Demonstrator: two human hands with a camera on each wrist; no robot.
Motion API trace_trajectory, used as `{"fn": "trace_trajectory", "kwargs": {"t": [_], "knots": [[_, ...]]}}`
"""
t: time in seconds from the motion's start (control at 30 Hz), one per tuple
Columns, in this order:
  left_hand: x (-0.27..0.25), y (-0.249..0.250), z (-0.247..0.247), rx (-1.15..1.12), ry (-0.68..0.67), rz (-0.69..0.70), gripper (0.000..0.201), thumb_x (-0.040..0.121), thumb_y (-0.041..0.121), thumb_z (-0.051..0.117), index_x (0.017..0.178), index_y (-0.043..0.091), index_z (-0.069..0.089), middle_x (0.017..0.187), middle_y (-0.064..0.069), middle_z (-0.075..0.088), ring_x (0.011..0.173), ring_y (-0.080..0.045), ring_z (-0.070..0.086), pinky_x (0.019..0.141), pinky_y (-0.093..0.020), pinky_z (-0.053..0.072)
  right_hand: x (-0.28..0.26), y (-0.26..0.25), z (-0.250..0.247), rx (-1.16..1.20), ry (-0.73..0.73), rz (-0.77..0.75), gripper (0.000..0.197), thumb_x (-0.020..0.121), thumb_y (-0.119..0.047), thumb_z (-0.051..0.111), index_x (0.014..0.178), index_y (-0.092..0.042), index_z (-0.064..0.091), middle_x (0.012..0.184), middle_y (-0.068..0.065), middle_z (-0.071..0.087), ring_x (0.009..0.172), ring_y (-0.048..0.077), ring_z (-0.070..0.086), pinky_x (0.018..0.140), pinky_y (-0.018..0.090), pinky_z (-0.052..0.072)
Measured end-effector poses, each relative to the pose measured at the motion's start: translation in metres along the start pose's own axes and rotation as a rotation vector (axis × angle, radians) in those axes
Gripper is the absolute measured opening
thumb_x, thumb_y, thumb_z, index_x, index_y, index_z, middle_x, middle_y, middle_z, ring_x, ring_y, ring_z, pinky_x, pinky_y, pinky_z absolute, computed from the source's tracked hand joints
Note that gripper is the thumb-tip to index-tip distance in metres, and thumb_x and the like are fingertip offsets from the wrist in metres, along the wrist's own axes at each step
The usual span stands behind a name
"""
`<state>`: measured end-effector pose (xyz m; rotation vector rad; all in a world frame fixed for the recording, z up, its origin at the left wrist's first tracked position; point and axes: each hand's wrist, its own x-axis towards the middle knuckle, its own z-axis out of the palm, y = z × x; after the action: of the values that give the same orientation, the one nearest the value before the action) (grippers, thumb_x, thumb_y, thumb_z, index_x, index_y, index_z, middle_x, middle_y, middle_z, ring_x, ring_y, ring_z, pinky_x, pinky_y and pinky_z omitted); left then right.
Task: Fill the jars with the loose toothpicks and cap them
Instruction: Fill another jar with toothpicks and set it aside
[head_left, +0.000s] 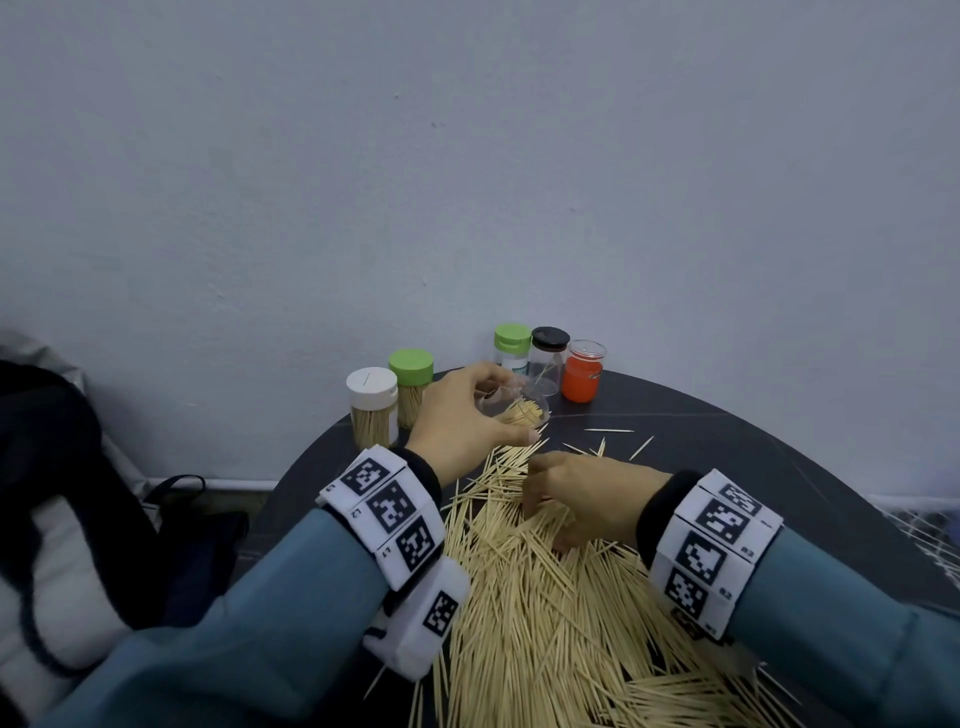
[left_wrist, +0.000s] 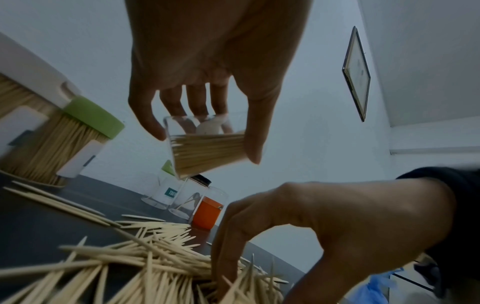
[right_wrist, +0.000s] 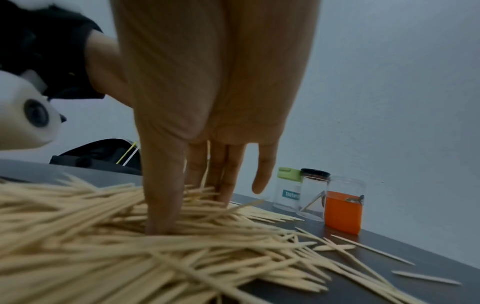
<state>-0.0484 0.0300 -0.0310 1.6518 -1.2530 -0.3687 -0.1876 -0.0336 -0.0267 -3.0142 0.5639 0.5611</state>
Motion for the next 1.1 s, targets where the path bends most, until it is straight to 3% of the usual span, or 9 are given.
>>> {"fn": "trace_trajectory", "kwargs": {"t": [0.17,0.37,0.57,0.77,0.93,1.1], "knots": [[-0.001,0.002,0.0,0.0,-0.005,-0.012,0.054,0.06,0.022,0.088,0.11,0.022,0.066,0.109,0.004,0.066,0.105,-0.011,0.057,0.095,-0.029,0.044,-0.003,-0.001,0.0,-0.074,-0.008,-0.04,0.051,0.088,-0.022,0.062,0.135,-0.016,0.044,0.135,0.003,0.049,0.123,0.022,0.047,0.102,0.039,0.04],[-0.002,0.004,0.0,-0.003,-0.014,-0.02,0.055,0.061,0.021,0.087,0.112,0.022,0.065,0.111,0.003,0.065,0.106,-0.012,0.056,0.098,-0.03,0.044,-0.007,0.0,0.002,-0.061,-0.021,-0.035,0.043,0.088,-0.021,0.061,0.129,-0.018,0.047,0.125,0.006,0.056,0.112,0.025,0.054,0.094,0.043,0.046],[-0.003,0.005,-0.001,-0.015,-0.031,-0.02,0.051,0.063,0.02,0.086,0.108,0.025,0.065,0.107,0.005,0.063,0.105,-0.011,0.055,0.092,-0.025,0.042,-0.01,0.001,0.007,-0.039,-0.039,-0.036,0.045,0.091,-0.018,0.056,0.133,-0.016,0.039,0.131,0.007,0.051,0.117,0.025,0.052,0.096,0.04,0.045],[-0.004,0.005,0.0,-0.004,-0.047,-0.015,0.051,0.064,0.019,0.085,0.11,0.023,0.064,0.109,0.006,0.062,0.106,-0.01,0.054,0.089,-0.023,0.04,-0.013,-0.003,0.006,-0.077,-0.07,-0.046,0.049,0.091,-0.025,0.056,0.136,-0.017,0.038,0.132,0.006,0.044,0.119,0.024,0.047,0.098,0.041,0.043],[-0.003,0.003,0.001,0.005,-0.044,-0.011,0.052,0.064,0.02,0.086,0.111,0.02,0.065,0.11,0.005,0.063,0.104,-0.009,0.055,0.084,-0.02,0.038,-0.013,-0.009,0.009,-0.316,-0.003,-0.058,0.048,0.093,-0.033,0.05,0.138,-0.02,0.038,0.137,0.006,0.031,0.127,0.022,0.027,0.107,0.042,0.026],[-0.003,0.002,0.001,0.012,-0.035,0.002,0.051,0.063,0.021,0.086,0.109,0.02,0.066,0.107,0.006,0.064,0.103,-0.009,0.055,0.086,-0.021,0.04,-0.015,-0.005,0.01,-0.295,0.018,-0.068,0.042,0.098,-0.026,0.04,0.138,-0.014,0.036,0.137,0.004,0.039,0.13,0.019,0.031,0.115,0.041,0.014]]}}
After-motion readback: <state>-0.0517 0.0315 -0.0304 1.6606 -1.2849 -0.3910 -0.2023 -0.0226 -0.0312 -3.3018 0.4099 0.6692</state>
